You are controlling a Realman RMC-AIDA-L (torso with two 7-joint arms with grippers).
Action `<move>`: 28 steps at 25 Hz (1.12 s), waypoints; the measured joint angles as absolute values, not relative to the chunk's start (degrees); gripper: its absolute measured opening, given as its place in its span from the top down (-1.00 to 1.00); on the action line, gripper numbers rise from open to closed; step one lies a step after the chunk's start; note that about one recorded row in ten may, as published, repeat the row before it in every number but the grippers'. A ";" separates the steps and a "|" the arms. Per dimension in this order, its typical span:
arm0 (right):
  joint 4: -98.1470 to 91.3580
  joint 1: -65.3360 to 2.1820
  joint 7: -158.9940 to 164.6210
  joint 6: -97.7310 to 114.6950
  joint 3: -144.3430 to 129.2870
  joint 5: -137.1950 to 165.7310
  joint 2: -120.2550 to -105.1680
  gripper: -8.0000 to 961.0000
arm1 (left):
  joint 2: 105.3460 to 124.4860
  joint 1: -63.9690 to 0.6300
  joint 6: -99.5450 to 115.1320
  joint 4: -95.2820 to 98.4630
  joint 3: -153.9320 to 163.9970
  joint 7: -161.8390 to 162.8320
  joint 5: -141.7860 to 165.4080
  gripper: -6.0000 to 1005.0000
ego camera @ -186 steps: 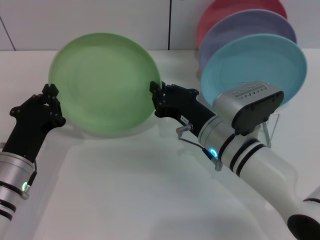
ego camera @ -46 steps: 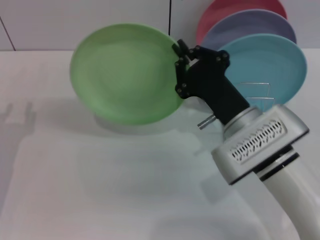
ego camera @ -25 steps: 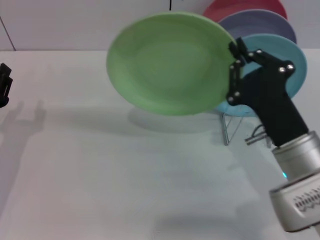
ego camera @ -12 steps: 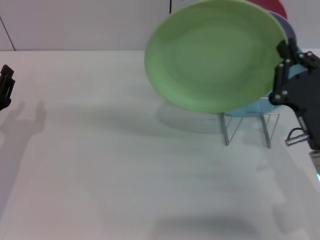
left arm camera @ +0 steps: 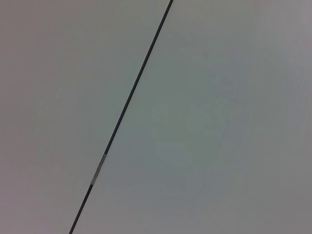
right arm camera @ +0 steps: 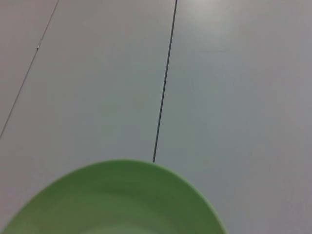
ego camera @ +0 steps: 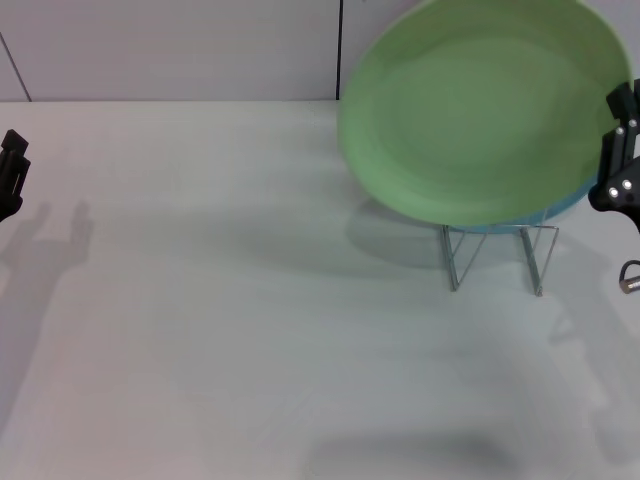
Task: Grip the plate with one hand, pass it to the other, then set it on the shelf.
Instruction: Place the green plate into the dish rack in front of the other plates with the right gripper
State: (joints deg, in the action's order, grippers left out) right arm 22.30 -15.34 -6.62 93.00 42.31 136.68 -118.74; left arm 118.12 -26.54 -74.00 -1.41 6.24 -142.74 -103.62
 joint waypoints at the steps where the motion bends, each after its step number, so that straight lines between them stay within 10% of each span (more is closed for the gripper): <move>1: 21.64 -15.49 -6.41 93.20 42.48 136.67 -118.74 0.94 | 118.13 -26.54 -74.04 -1.41 6.24 -142.73 -103.62 -0.03; 28: 11.88 -18.44 3.72 95.27 46.50 136.49 -118.92 0.95 | 118.33 -27.07 -74.00 -1.94 6.94 -142.64 -103.62 -0.03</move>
